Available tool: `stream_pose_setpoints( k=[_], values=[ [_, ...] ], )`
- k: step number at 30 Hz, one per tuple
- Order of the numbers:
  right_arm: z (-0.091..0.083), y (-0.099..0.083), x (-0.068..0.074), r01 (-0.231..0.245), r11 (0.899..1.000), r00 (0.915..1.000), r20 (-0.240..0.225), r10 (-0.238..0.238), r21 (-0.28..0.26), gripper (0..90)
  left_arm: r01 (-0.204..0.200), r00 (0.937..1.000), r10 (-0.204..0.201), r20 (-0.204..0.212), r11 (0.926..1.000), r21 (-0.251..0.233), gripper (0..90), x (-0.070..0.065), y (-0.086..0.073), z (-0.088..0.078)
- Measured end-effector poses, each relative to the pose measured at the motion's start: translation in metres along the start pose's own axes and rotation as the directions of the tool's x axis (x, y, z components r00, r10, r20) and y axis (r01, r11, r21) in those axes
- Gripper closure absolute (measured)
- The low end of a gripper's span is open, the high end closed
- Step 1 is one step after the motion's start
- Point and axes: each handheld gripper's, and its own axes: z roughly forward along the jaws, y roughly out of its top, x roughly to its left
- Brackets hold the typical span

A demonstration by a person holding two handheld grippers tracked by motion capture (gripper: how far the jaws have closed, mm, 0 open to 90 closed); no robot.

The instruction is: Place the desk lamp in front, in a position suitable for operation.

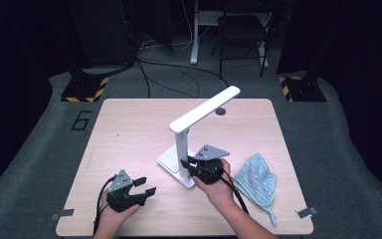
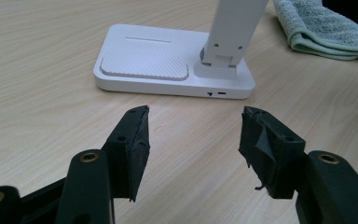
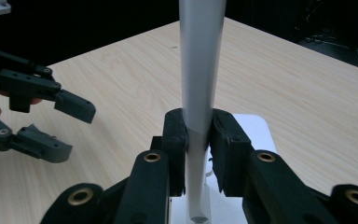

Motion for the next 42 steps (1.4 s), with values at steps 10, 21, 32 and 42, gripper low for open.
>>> stream_pose_setpoints(
  k=[10,21,32,42],
  values=[
    [-0.002,-0.002,0.025,-0.009,1.0,0.9985,-0.053,0.009,-0.002,74.9,-0.031,0.9995,0.031,-0.011,0.9995,-0.011,43.7,-0.006,0.0,0.001],
    [-0.02,-0.003,0.031,-0.035,0.998,0.9951,-0.094,0.031,-0.05,65.3,-0.046,0.9987,0.047,0.018,0.9985,-0.03,41.5,-0.022,0.012,0.0],
    [-0.065,-0.022,0.018,-0.068,0.997,0.9938,-0.091,0.064,-0.031,55.2,-0.021,0.9978,0.024,0.062,0.9981,-0.058,40.7,-0.037,0.061,-0.004],
    [-0.079,-0.038,0.002,-0.119,0.992,0.9904,-0.076,0.115,-0.044,54.7,-0.055,0.9964,0.057,0.063,0.9979,-0.033,37.7,-0.044,0.093,0.002]
  ],
)
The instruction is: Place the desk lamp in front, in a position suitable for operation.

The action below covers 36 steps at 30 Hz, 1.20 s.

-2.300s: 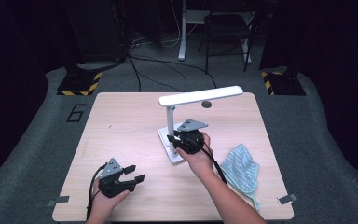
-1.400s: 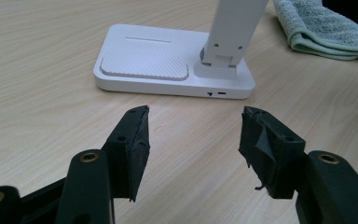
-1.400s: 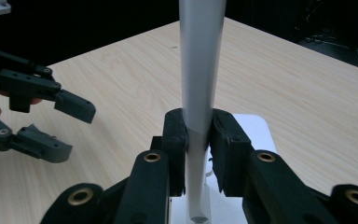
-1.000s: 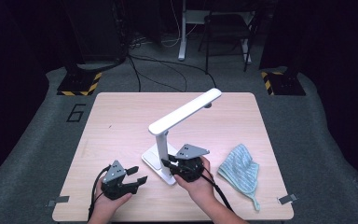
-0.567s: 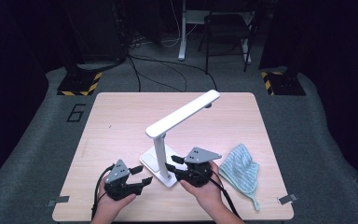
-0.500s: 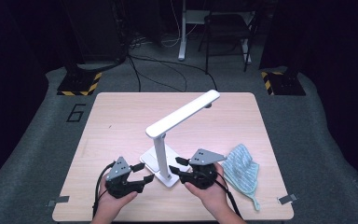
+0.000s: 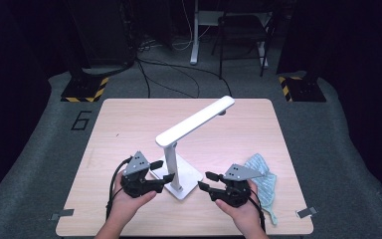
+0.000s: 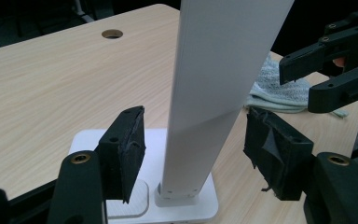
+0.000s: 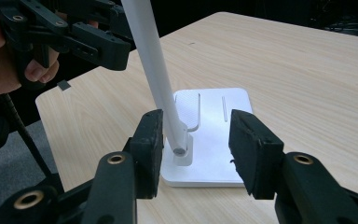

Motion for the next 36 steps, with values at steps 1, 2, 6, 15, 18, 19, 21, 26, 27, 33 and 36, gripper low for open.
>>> stream_pose_setpoints(
  k=[1,2,6,15,18,19,21,26,27,33,36],
  values=[
    [-0.001,0.0,-0.001,-0.001,1.0,1.0,0.003,0.001,-0.003,54.7,0.014,0.9999,-0.014,-0.001,0.9999,-0.006,37.6,-0.001,0.001,0.002],
    [-0.002,0.0,-0.002,0.002,1.0,1.0,0.009,-0.002,-0.009,54.6,0.007,1.0,-0.007,0.0,1.0,-0.002,37.5,-0.001,0.001,0.003],
    [-0.006,-0.003,-0.006,-0.002,1.0,0.9993,0.038,0.002,-0.016,54.3,-0.003,1.0,0.003,0.005,1.0,0.007,37.5,-0.003,0.003,0.011],
    [-0.011,-0.012,-0.017,-0.034,0.999,0.9975,0.06,0.036,-0.024,53.8,-0.048,0.9983,0.05,-0.029,0.9981,0.038,46.2,-0.006,0.001,0.026],
    [-0.013,-0.015,-0.02,-0.029,0.999,0.9974,0.065,0.031,-0.032,53.3,-0.049,0.9984,0.05,-0.025,0.9981,0.035,50.8,-0.005,0.001,0.025],
    [-0.014,-0.016,-0.022,-0.029,0.999,0.9972,0.069,0.031,-0.031,53.1,-0.044,0.9988,0.044,-0.023,0.9987,0.024,50.8,-0.004,0.0,0.025],
    [-0.015,-0.019,-0.024,-0.034,0.999,0.9966,0.074,0.036,-0.027,52.9,-0.054,0.9983,0.054,-0.022,0.9983,0.021,51.1,-0.004,-0.001,0.024],
    [-0.019,-0.027,-0.029,-0.039,0.999,0.9949,0.092,0.041,-0.02,52.4,-0.076,0.9971,0.076,-0.006,0.9967,0.028,51.6,-0.001,-0.003,0.018],
    [-0.02,-0.028,-0.03,-0.036,0.999,0.9945,0.097,0.037,-0.019,52.3,-0.077,0.997,0.077,0.009,0.9963,0.038,51.6,0.001,-0.003,0.015],
    [-0.027,-0.041,-0.04,-0.067,0.997,0.991,0.114,0.07,-0.028,51.2,-0.1,0.994,0.098,0.05,0.9941,0.041,51.5,0.01,-0.008,0.003],
    [-0.028,-0.046,-0.043,-0.088,0.995,0.9893,0.114,0.091,-0.037,50.9,-0.096,0.9944,0.094,0.048,0.9945,0.04,51.4,0.014,-0.011,-0.002]
  ],
)
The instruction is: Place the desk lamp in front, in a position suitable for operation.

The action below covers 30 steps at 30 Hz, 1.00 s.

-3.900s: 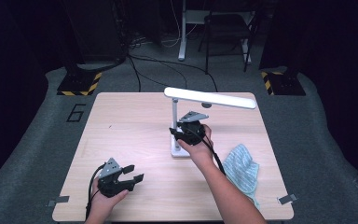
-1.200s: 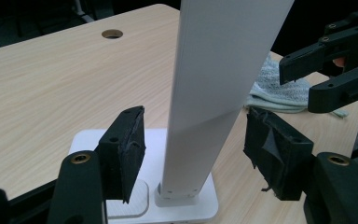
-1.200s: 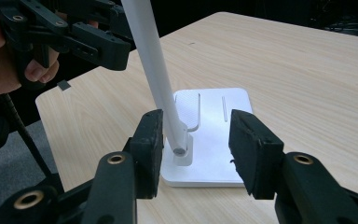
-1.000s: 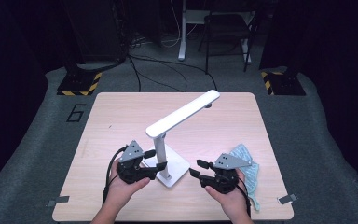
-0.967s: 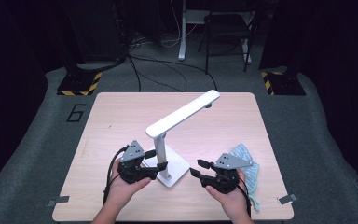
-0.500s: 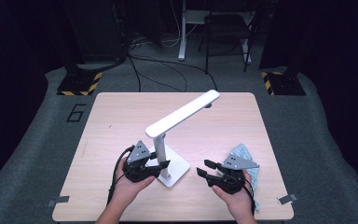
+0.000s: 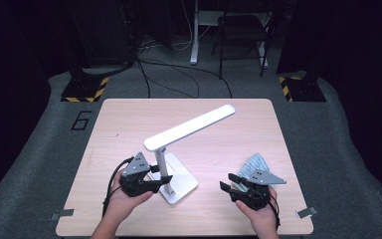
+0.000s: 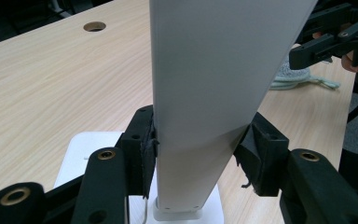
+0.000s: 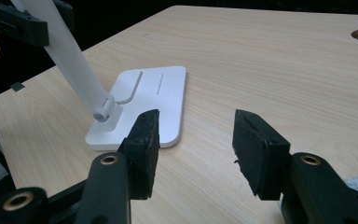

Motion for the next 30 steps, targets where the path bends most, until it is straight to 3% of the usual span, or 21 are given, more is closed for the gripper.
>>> stream_pose_setpoints(
  k=[6,9,13,24,30],
  values=[
    [-0.003,-0.007,-0.004,0.016,0.999,0.9998,0.012,-0.015,-0.031,50.5,0.003,1.0,-0.003,-0.008,1.0,-0.001,50.7,0.004,-0.004,-0.011],
    [-0.004,-0.01,-0.009,-0.005,0.999,0.9998,0.02,0.005,-0.031,50.4,0.008,1.0,-0.008,0.0,0.9999,-0.008,49.7,0.005,-0.002,-0.018],
    [-0.001,-0.013,-0.009,-0.002,1.0,0.9996,0.029,0.003,-0.022,50.3,0.035,0.9991,-0.034,0.025,0.999,-0.028,47.7,0.005,0.006,-0.027],
    [-0.001,-0.015,-0.011,-0.013,1.0,0.9992,0.038,0.014,-0.027,50.2,0.036,0.9993,-0.035,0.017,0.9978,-0.056,45.2,0.001,0.033,-0.033],
    [-0.003,-0.015,-0.014,-0.017,0.999,0.9987,0.047,0.019,-0.037,50.2,0.026,0.9996,-0.026,-0.002,0.9977,-0.062,50.3,0.0,0.039,-0.033]
  ],
)
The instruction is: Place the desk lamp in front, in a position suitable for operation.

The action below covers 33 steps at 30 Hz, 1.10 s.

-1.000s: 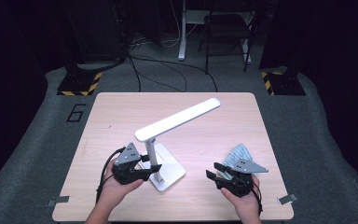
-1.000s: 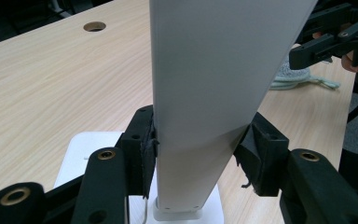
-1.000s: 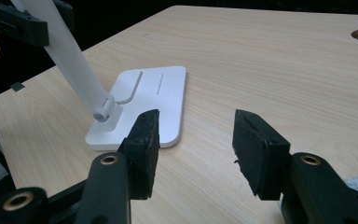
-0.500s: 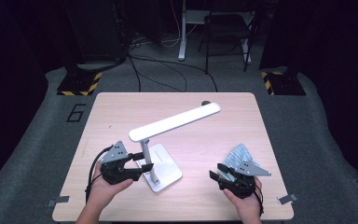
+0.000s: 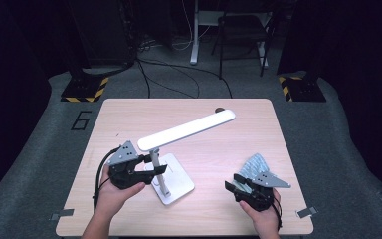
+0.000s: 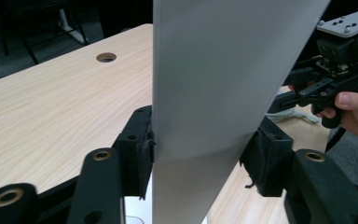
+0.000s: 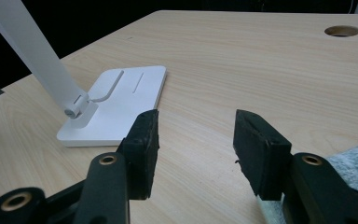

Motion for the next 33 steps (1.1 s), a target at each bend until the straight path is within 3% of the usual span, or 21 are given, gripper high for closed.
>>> stream_pose_setpoints(
  k=[5,10,15,24,28,33],
  values=[
    [-0.007,0.002,-0.008,-0.017,1.0,0.9993,0.032,0.018,-0.008,49.8,-0.019,0.9998,0.019,0.01,0.9998,-0.008,51.7,-0.002,-0.003,-0.003],
    [-0.015,0.001,-0.024,-0.028,1.0,0.993,0.115,0.028,-0.007,48.4,-0.037,0.9985,0.037,0.04,0.9993,-0.011,51.8,-0.002,-0.004,-0.006],
    [-0.023,-0.001,-0.04,-0.026,0.999,0.9783,0.206,0.021,0.022,45.4,-0.053,0.9953,0.053,0.08,0.9986,-0.002,51.7,-0.004,-0.006,-0.01],
    [-0.023,-0.01,-0.061,-0.015,0.993,0.936,0.351,-0.027,0.117,37.9,-0.057,0.989,0.061,0.134,0.9978,-0.032,51.5,-0.006,-0.01,-0.011],
    [-0.018,-0.016,-0.069,-0.04,0.986,0.9245,0.38,-0.026,0.163,33.0,-0.083,0.984,0.089,0.154,0.9956,-0.043,51.9,-0.008,-0.009,-0.005],
    [-0.014,-0.021,-0.075,-0.073,0.983,0.9167,0.399,-0.002,0.171,27.7,-0.093,0.9762,0.104,0.19,0.9935,-0.066,52.0,-0.012,-0.006,0.006]
  ],
)
